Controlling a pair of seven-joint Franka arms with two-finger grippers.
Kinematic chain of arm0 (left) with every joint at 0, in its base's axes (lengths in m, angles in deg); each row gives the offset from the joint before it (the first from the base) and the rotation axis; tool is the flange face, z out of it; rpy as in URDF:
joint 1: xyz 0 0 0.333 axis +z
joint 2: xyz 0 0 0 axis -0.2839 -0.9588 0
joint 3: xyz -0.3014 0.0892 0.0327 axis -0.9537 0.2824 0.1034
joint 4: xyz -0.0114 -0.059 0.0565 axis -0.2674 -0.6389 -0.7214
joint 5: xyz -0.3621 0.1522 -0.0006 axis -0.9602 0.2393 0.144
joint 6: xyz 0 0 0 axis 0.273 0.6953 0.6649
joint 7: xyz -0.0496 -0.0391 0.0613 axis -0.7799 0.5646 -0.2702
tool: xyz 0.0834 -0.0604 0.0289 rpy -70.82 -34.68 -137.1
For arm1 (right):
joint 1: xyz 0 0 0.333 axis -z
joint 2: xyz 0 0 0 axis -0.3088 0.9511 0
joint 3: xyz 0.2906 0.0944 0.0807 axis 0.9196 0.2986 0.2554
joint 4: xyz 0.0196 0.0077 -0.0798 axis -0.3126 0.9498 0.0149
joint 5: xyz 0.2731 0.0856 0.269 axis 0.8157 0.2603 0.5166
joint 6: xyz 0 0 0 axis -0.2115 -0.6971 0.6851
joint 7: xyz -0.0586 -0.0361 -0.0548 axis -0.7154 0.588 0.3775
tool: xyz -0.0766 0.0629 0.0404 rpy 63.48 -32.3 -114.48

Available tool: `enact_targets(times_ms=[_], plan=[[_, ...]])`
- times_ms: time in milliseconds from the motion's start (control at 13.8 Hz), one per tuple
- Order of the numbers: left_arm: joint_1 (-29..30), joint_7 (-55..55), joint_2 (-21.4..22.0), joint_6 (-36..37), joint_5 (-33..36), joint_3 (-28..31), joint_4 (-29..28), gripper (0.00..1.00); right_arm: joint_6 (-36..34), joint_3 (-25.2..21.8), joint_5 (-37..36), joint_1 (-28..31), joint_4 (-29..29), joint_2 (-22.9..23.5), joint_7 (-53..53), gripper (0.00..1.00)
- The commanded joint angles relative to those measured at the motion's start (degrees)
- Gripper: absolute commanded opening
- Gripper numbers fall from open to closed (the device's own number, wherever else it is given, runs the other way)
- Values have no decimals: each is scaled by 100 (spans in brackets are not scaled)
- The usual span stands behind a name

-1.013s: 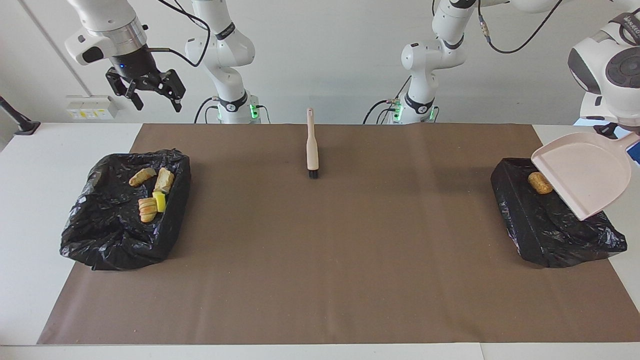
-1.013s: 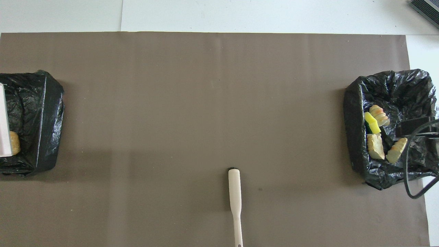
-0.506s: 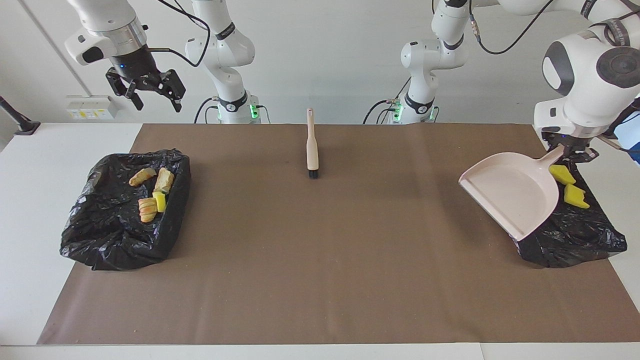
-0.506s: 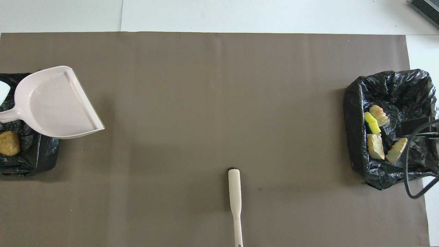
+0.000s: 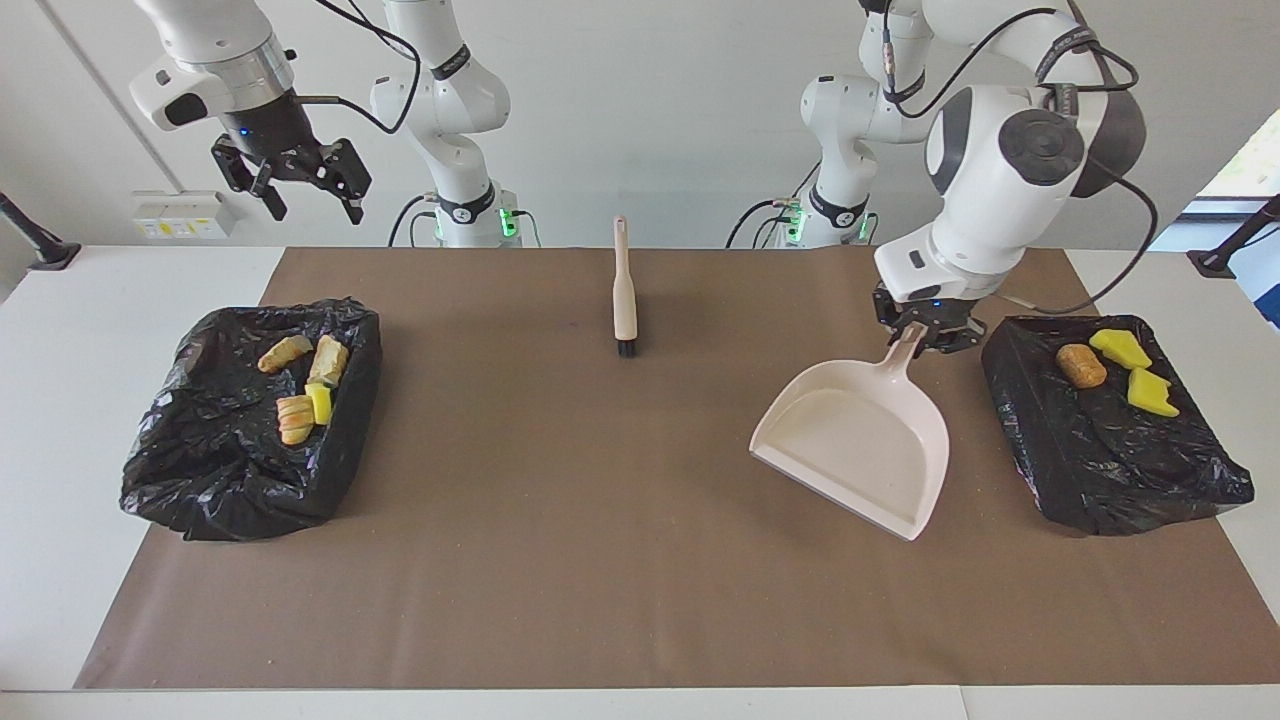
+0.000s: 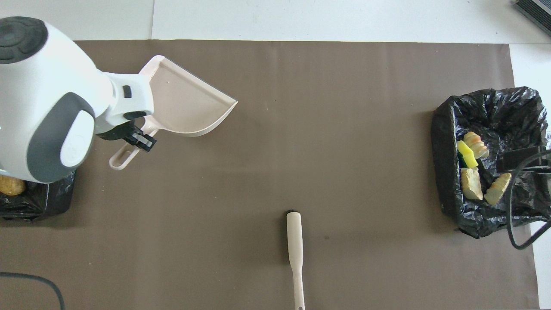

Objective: Sweep and dump trash in bin
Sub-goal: 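Bring the emptied dustpan back over the table with the left gripper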

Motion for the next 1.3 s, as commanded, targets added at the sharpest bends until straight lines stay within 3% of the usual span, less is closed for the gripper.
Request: enact_targets(times_ms=[0, 506, 1230], plan=[[-730, 1739, -551, -782, -131, 119, 115, 0, -50, 81, 63, 111, 42, -33, 39, 100], [-1644, 3879, -1150, -1998, -404, 119, 212, 0, -50, 81, 63, 111, 42, -33, 39, 100], [-2252, 4653, -1589, -2526, -421, 119, 186, 0, -50, 81, 63, 111, 42, -33, 39, 100]])
